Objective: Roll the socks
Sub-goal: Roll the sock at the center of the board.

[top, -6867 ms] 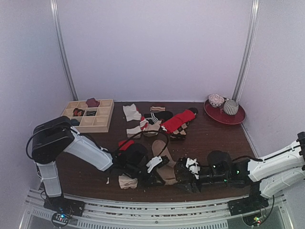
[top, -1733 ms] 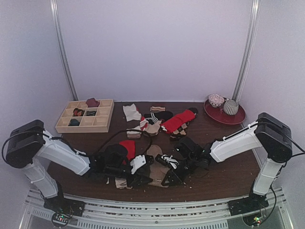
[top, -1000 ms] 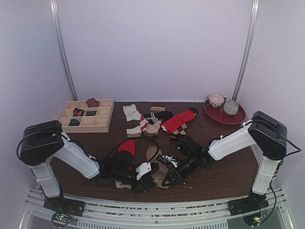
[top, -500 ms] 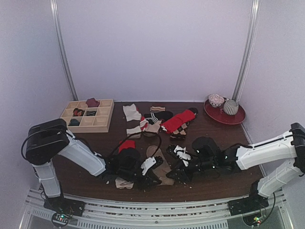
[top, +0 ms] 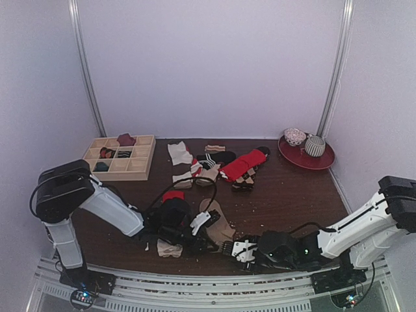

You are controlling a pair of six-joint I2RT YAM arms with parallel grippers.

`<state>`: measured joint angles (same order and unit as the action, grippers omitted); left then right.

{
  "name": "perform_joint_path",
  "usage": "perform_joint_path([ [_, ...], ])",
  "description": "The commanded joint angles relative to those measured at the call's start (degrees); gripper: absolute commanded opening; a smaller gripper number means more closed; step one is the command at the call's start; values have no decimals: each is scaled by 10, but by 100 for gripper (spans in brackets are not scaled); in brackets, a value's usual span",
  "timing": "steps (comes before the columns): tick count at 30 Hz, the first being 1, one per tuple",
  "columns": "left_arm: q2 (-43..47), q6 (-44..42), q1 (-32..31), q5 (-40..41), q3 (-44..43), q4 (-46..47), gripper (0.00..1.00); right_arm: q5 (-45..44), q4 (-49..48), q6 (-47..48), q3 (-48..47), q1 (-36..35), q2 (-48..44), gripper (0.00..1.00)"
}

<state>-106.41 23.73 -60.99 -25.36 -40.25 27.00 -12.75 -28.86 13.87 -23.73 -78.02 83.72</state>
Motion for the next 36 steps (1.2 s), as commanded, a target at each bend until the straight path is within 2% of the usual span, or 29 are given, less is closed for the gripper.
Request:
perform_joint_path([
  [1, -31, 8, 3, 3, 29, -149, 0, -63, -45, 46, -21, -4, 35, 57],
  [9, -34, 2, 3, -9, 33, -140, 0, -33, -31, 36, -44, -4, 94, 44],
  [17, -14, -16, 3, -25, 46, -129, 0, -11, -15, -18, -53, 32, 139, 24],
  [21, 2, -29, 3, -23, 53, -125, 0, 41, 9, -48, -62, 57, 134, 10],
  [24, 45, -56, 3, 19, 60, -132, 18, 118, 67, -84, -86, 81, 125, 7],
  [28, 143, -95, 3, 100, 70, -143, 33, 232, 198, -146, -143, 116, 124, 6],
  [32, 241, -142, -1, 143, 79, -125, 39, 329, 329, -206, -204, 138, 152, 7],
  [36, 289, -191, -12, 136, 112, -47, 41, 409, 405, -246, -249, 150, 190, 7],
])
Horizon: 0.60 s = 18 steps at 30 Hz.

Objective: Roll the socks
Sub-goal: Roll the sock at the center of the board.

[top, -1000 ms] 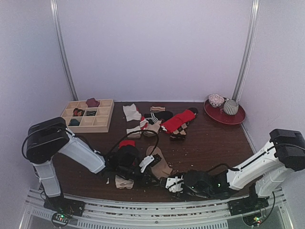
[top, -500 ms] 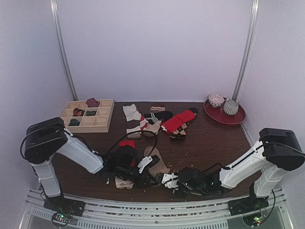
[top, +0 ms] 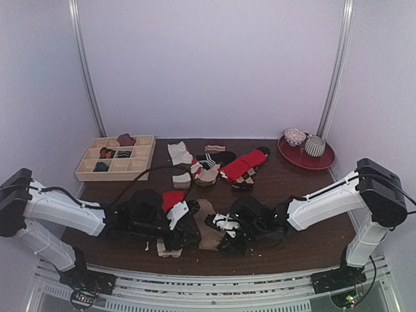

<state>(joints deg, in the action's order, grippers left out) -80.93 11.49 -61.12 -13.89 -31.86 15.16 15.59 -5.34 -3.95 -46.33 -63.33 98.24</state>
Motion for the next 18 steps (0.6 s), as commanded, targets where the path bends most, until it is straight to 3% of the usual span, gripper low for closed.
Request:
perform_joint_path([
  [1, 34, -76, -11, 11, 38, 100, 42, 144, 183, -72, -33, 7, 53, 7],
  [8, -39, -95, -15, -25, 78, 230, 43, 239, 226, -76, -78, 50, 88, 8],
  [18, -126, -92, -29, -71, 47, 250, 43, 256, 241, -57, -98, 78, 135, 8],
])
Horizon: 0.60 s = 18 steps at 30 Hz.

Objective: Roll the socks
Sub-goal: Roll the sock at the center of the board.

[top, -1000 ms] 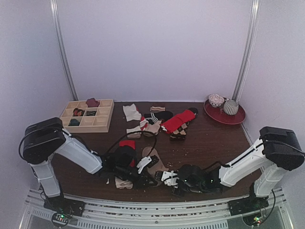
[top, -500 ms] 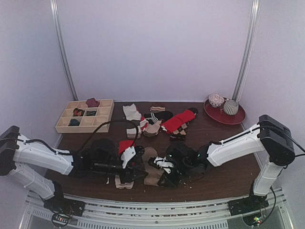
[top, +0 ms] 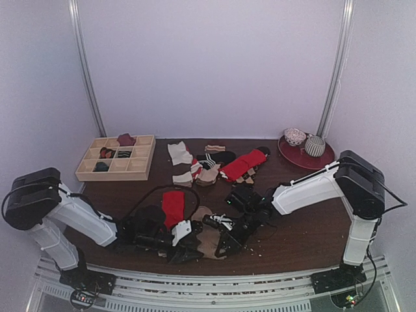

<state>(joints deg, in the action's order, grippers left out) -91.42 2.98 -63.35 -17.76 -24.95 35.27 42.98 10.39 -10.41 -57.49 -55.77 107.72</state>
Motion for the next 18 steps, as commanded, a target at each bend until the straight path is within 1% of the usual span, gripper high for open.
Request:
perform_joint_path([
  [1, -30, -6, -8, -35, -27, 45, 43, -19, 83, 8, 12, 4, 42, 8],
  [5, -61, 2, -11, -39, -40, 35, 42, -18, 78, 9, 12, 7, 48, 9],
  [8, -82, 11, -12, -32, -50, 28, 37, -16, 75, 10, 14, 8, 49, 10],
  [10, -96, 16, -12, -28, -55, 15, 29, -16, 71, 10, 15, 9, 47, 11],
  [13, -111, 35, -12, -16, -50, 20, 6, -20, 65, 14, 15, 9, 39, 14],
  [14, -111, 43, -12, -11, -45, 22, 0, -24, 64, 18, 15, 9, 34, 16],
  [16, -108, 62, -12, 4, -36, 20, 0, -41, 46, 23, 22, 9, 15, 22],
  [18, -108, 86, -10, 16, -34, 5, 0, -63, 1, 18, 44, 9, -25, 30],
])
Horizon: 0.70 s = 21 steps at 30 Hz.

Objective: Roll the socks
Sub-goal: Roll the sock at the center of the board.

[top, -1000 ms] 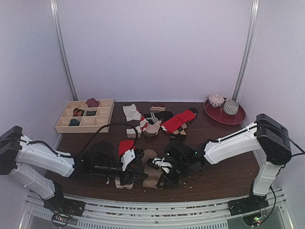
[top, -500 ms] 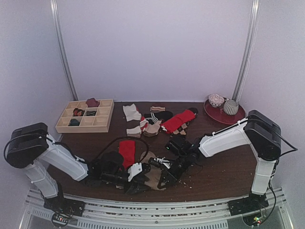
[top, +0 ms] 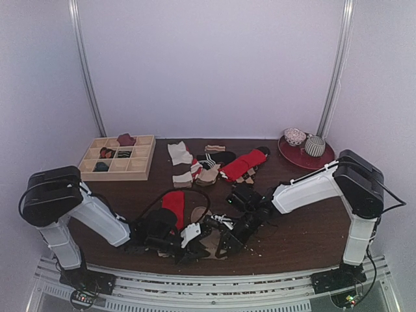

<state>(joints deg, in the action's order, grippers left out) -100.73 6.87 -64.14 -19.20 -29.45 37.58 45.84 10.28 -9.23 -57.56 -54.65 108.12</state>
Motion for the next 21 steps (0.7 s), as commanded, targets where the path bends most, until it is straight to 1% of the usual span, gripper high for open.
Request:
perform_joint_path([
  [1, -18, 59, -1, 32, 11, -27, 0, -103, -38, 1, 62, -3, -58, 32],
  [3, -30, 79, 2, 27, 11, -39, 0, -163, -127, -4, 108, -5, -125, 34],
  [4, -38, 90, 4, 22, 11, -45, 0, -198, -170, 6, 135, -12, -158, 38],
  [5, -46, 99, 6, 14, 9, -52, 0, -229, -209, 25, 162, -21, -192, 44],
  [7, -58, 122, 11, -3, 7, -66, 0, -290, -284, 77, 216, -50, -248, 55],
  [9, -68, 151, 20, -24, 8, -76, 0, -342, -356, 139, 267, -87, -287, 59],
  [11, -74, 182, 34, -60, 17, -69, 0, -405, -404, 201, 301, -134, -304, 62],
  [14, -74, 218, 52, -103, 34, -50, 0, -462, -400, 259, 297, -165, -288, 64],
  [21, -64, 215, 60, -125, 11, -106, 0, -482, -377, 313, 262, -181, -217, 66],
])
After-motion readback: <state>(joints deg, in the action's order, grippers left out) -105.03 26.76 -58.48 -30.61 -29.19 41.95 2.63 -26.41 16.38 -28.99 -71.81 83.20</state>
